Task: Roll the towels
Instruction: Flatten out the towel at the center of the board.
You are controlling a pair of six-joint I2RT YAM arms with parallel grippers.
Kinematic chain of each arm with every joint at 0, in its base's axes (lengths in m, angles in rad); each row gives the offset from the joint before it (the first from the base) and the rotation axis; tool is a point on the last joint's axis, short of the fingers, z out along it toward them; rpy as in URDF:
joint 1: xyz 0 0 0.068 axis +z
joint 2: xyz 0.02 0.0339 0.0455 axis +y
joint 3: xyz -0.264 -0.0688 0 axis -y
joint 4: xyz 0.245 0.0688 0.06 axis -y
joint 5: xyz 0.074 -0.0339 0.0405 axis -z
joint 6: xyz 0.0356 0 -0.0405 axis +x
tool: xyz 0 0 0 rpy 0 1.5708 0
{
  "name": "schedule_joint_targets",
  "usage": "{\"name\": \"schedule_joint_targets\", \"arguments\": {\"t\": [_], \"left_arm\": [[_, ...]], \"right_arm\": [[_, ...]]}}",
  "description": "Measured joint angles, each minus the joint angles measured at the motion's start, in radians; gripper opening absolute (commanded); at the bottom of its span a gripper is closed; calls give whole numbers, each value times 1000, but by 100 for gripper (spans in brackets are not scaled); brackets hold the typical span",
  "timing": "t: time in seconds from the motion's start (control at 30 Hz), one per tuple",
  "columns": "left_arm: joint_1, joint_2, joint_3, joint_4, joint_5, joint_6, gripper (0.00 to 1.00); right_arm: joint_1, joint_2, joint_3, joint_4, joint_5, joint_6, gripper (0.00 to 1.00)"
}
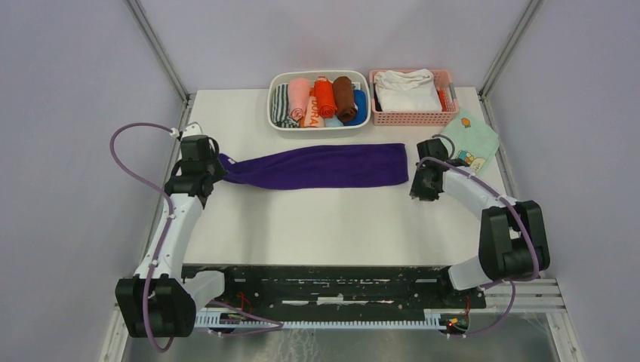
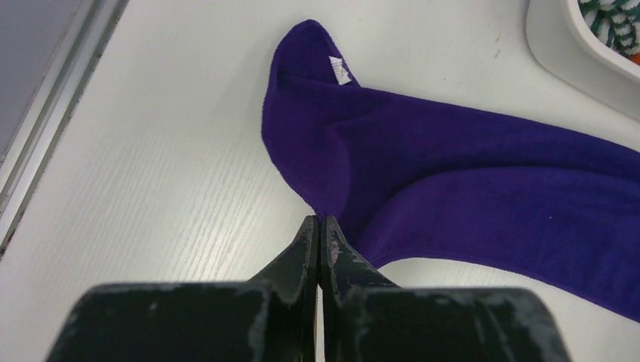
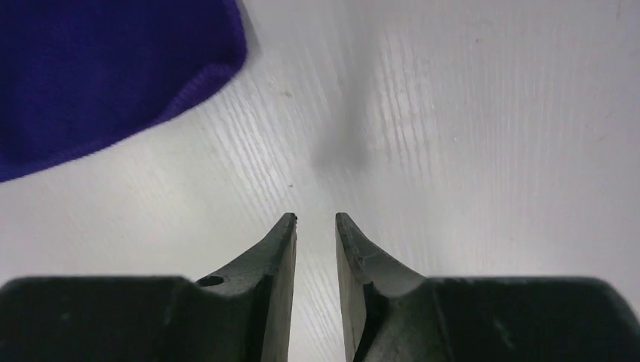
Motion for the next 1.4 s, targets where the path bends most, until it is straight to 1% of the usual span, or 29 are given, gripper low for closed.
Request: {"name": "schedule_joint_targets", "arguments": {"t": [0.07,0.1,0.27,0.5,0.7,0.93,1.4], "left_arm": [[0,-1,-15,0,14,0,4],[0,-1,-17,0,21,0,4],[-1,-1,-17,8,49,0,4],[-1,-1,-17,9,53,0,4],[-1,-1,-17,9,52,0,4],[-1,-2,-17,9,51,0,4],[-1,-6,-23,9,51,0,4]], "right_arm": [[0,-8,-36,-10,-1,3,43],[0,-13,-46,-9,-11,3,44],[-1,-4,-43,51,-65,1,45],[-1,109,60,96,-42,47,50],[-1,189,140,99,11,104,50],[-3,293,171,83,21,167,51],[-3,306,217,37,26,233,54]]}}
